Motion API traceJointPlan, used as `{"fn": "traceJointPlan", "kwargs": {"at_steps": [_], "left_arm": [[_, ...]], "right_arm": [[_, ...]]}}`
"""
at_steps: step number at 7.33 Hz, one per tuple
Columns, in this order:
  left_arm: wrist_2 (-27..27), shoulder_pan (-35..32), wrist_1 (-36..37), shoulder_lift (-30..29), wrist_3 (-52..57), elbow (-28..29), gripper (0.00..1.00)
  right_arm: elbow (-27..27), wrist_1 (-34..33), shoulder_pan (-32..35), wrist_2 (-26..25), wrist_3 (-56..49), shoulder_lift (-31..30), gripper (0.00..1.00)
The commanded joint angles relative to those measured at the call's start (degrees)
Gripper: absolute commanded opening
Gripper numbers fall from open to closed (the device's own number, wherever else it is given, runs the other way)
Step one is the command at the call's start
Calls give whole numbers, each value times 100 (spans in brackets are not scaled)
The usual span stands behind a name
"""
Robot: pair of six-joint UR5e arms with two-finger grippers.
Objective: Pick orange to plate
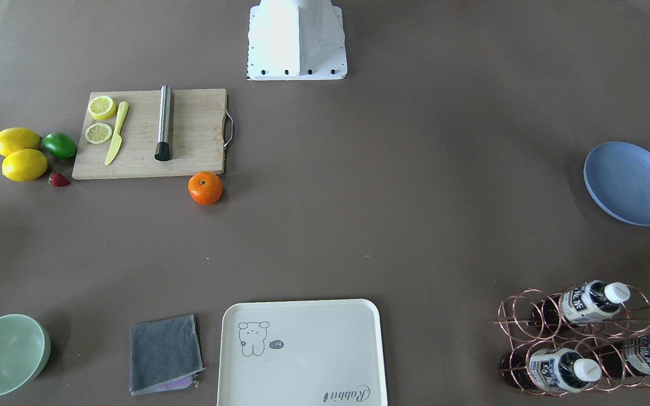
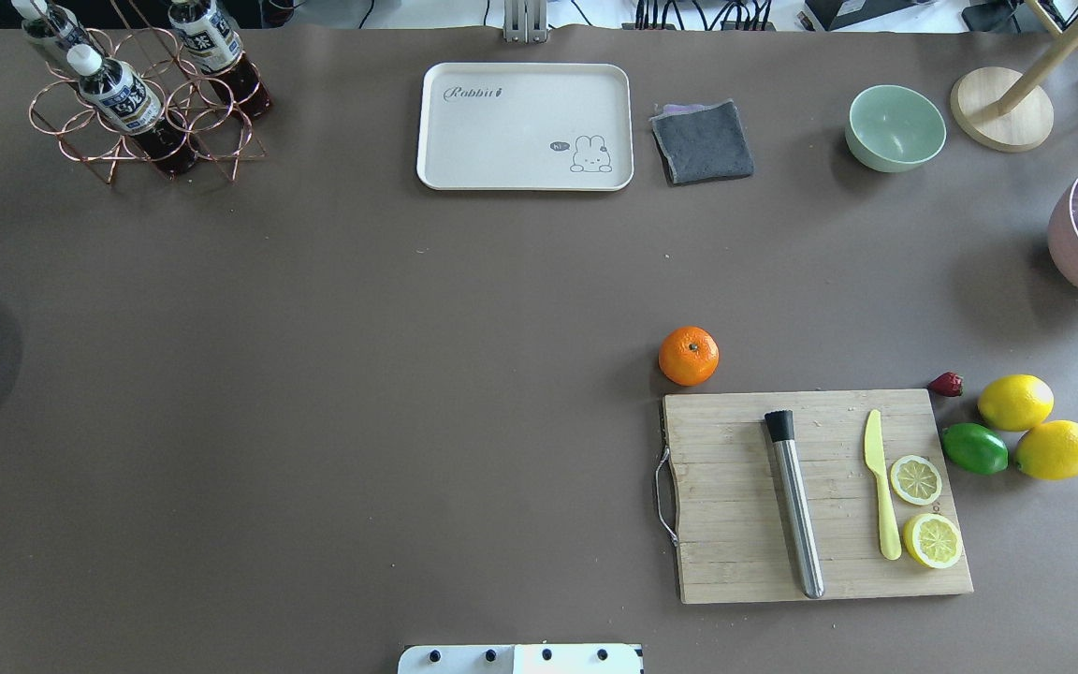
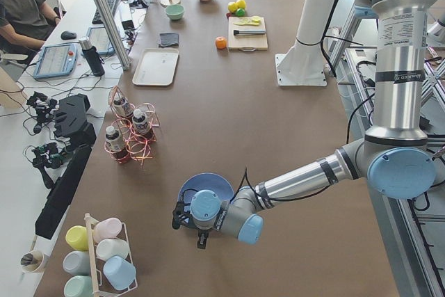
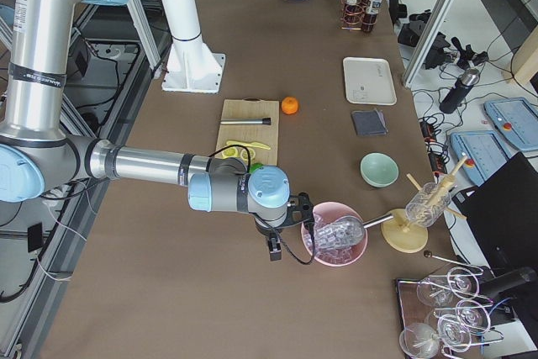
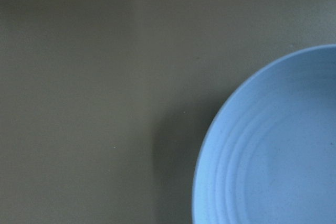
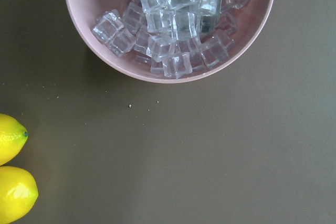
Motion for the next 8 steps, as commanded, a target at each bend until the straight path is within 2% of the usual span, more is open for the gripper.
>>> {"fn": "traceJointPlan", "kwargs": {"at_steps": [1,2,4,5,6,7,8], "left_arm": [[-37,78,-4,-4,-16,9,89],[-37,122,-4,-4,-16,9,83],[-37,131,-4,-4,-120,9,58],[-37,244,-135,-13,-348,-9,40],[-37,271,-232,-13,-524,-9,5],[-37,271,-233,-13,-552,-35,0],[-45,271,-224,-13,-561,-140,0]], "right_arm": [[1,0,-9,0,-1,0,100],[1,0,-9,0,-10,0,100],[-8,0,-27,0,-27,0,100],[-8,0,-27,-9,-54,0,100],[-8,0,-27,-9,-54,0,100],[1,0,-44,-17,-63,9,100],[27,9,-53,-18,-54,44,100]]}}
